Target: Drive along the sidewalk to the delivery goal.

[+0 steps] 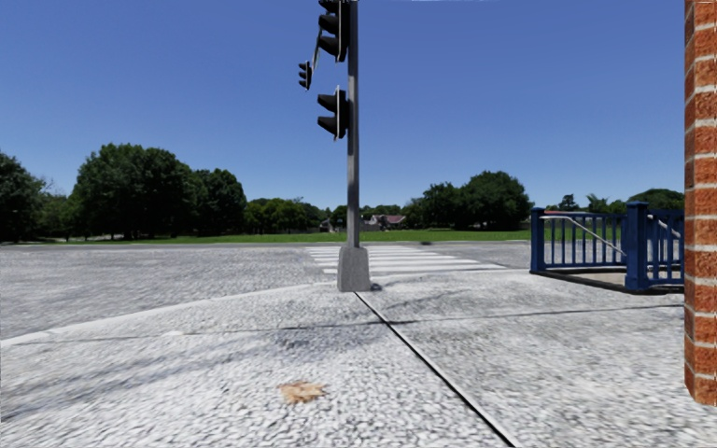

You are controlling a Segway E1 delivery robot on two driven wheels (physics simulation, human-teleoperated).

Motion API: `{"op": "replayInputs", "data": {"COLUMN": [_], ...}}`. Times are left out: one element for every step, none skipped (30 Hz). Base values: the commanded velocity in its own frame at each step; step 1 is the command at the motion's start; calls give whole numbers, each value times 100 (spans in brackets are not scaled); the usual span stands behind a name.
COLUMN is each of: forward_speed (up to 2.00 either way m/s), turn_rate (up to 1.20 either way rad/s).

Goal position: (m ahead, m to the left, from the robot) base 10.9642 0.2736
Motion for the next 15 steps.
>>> {"op": "replayInputs", "data": {"forward_speed": [200,200,200,200,200,200,200,200,200,200,200,200,200,200,200], "turn_rate": [-50,-50,-50,-50,-50,-50,-50,-50,-50,-50,-50,-50,-50,-50,-50]}}
